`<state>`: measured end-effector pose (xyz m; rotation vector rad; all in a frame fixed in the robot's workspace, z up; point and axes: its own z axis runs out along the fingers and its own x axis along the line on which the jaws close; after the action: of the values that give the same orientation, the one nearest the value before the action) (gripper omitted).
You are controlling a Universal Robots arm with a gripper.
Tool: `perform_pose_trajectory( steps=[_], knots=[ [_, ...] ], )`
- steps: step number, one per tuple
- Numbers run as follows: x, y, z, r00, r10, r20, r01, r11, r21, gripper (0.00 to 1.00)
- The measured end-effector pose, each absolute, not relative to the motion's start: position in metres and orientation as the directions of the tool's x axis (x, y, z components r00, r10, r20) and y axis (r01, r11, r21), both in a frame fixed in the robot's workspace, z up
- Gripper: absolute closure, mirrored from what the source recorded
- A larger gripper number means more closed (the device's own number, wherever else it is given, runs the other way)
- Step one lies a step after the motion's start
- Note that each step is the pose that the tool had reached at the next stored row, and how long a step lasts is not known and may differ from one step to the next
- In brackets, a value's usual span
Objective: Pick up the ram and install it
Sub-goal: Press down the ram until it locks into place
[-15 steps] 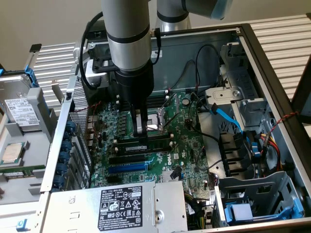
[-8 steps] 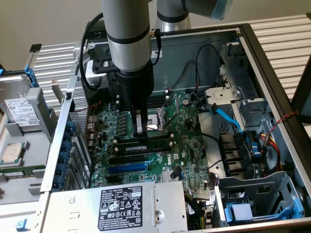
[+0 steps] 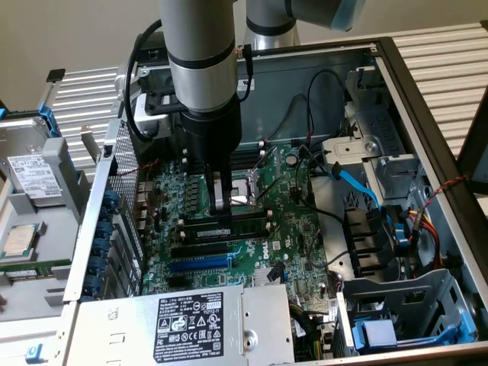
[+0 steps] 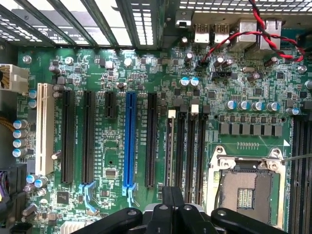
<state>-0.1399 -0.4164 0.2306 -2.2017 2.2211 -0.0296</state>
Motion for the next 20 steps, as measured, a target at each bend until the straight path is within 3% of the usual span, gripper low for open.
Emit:
perform_pose_trajectory(
  steps=[20],
  knots=[
    [-0.1401,-0.4165,0.2422,-0.009,-1.000,0.004,-1.000,0.009,-0.022,0.90]
  ],
)
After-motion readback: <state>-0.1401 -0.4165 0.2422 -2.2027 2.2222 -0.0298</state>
